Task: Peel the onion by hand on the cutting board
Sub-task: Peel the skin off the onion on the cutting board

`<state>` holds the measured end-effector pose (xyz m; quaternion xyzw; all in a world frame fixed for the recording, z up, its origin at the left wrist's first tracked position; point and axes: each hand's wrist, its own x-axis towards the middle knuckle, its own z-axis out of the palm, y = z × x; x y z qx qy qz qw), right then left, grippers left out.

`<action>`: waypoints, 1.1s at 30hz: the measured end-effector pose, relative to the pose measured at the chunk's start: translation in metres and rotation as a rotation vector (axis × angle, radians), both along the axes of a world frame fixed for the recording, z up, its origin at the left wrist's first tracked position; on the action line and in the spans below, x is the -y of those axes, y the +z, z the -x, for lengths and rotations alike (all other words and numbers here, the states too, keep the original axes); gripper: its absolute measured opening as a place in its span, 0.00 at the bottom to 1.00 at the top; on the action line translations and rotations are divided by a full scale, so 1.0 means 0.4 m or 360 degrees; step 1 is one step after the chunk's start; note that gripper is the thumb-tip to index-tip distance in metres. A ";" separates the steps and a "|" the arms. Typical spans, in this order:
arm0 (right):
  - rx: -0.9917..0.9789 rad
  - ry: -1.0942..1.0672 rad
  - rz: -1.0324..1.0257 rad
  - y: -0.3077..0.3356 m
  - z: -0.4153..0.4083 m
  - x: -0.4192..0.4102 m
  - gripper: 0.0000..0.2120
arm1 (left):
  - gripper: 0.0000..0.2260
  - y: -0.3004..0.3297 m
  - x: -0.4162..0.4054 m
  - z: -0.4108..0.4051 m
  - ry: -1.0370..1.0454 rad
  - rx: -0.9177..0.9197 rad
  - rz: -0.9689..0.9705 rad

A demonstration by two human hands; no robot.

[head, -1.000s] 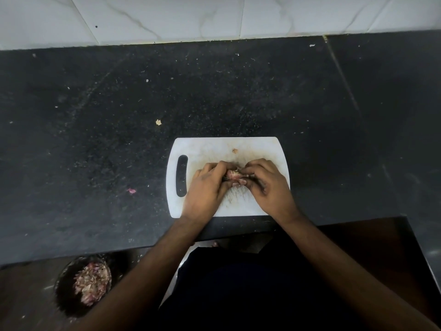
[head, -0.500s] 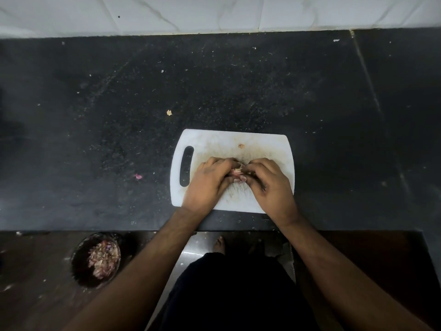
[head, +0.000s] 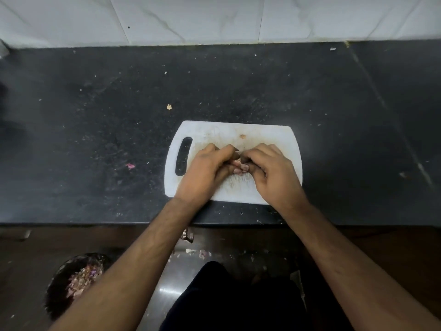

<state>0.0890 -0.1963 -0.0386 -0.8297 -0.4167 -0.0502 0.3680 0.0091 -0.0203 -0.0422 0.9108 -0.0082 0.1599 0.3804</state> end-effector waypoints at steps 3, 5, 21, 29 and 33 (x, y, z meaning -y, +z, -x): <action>0.0073 -0.0037 0.0000 0.003 0.009 -0.003 0.13 | 0.05 0.000 0.002 0.003 0.0014 -0.0005 0.0043; 0.0078 -0.0117 -0.0005 -0.001 0.013 -0.010 0.12 | 0.09 -0.005 -0.001 -0.006 0.0028 -0.0019 0.0066; -0.0348 -0.0828 -0.0442 -0.003 0.045 -0.021 0.03 | 0.09 0.005 -0.018 0.016 -0.0019 0.0029 0.0358; -0.0250 -0.0549 -0.0314 -0.007 0.068 -0.039 0.12 | 0.09 -0.007 -0.024 0.007 -0.0126 0.0060 0.0395; -0.0276 -0.0425 -0.0117 -0.008 0.076 -0.041 0.12 | 0.09 0.001 -0.028 0.015 -0.0111 0.0138 0.0391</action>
